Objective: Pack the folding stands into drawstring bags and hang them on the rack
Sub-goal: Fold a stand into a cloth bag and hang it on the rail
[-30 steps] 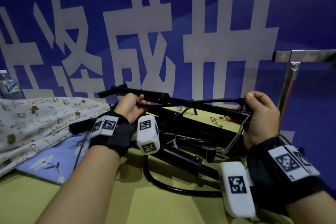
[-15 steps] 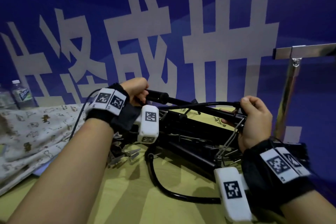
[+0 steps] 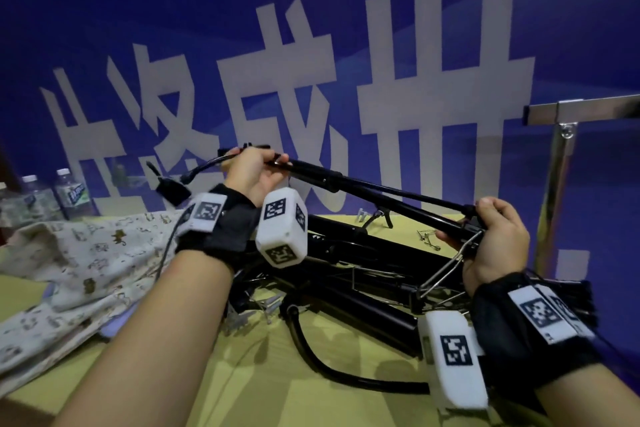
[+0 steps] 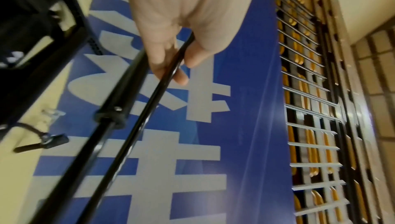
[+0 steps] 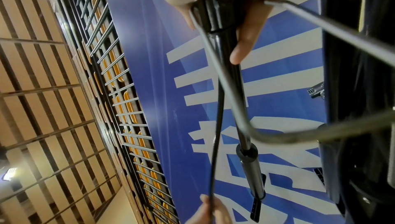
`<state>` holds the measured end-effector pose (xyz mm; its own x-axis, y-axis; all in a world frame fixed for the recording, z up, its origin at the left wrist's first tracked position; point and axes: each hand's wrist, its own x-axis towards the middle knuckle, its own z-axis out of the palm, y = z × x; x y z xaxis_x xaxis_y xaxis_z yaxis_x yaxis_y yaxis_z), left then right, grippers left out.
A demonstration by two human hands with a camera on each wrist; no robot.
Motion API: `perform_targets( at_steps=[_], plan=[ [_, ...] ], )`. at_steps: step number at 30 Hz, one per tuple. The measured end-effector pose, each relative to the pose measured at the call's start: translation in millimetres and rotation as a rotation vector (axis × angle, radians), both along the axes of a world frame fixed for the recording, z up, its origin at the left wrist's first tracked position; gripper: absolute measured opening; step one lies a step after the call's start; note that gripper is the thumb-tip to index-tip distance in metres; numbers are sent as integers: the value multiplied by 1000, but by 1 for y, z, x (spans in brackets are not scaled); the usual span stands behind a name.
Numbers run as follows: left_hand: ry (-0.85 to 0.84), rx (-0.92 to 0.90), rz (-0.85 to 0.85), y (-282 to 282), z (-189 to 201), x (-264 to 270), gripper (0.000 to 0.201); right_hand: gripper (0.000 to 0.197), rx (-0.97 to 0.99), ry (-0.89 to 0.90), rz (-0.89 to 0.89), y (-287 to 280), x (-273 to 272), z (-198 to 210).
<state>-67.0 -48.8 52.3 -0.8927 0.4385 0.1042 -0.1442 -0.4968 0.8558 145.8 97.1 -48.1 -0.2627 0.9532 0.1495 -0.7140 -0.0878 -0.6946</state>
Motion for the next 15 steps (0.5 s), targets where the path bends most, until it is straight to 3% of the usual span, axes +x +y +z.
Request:
perform_targets(
  at_steps=[2,4,13,15],
  plan=[
    [27,9,123,6,-21,-1,50,22,-30,10,8,1,2,2],
    [92,-40,195,10,-45,0,58,22,-56,17,25,4,5,2],
    [-114,208,29,14,-105,-18,67,22,-1,-89,104,10,9,3],
    [-112,220,78,14,-112,-19,65,22,44,-132,108,10,8,2]
  ],
)
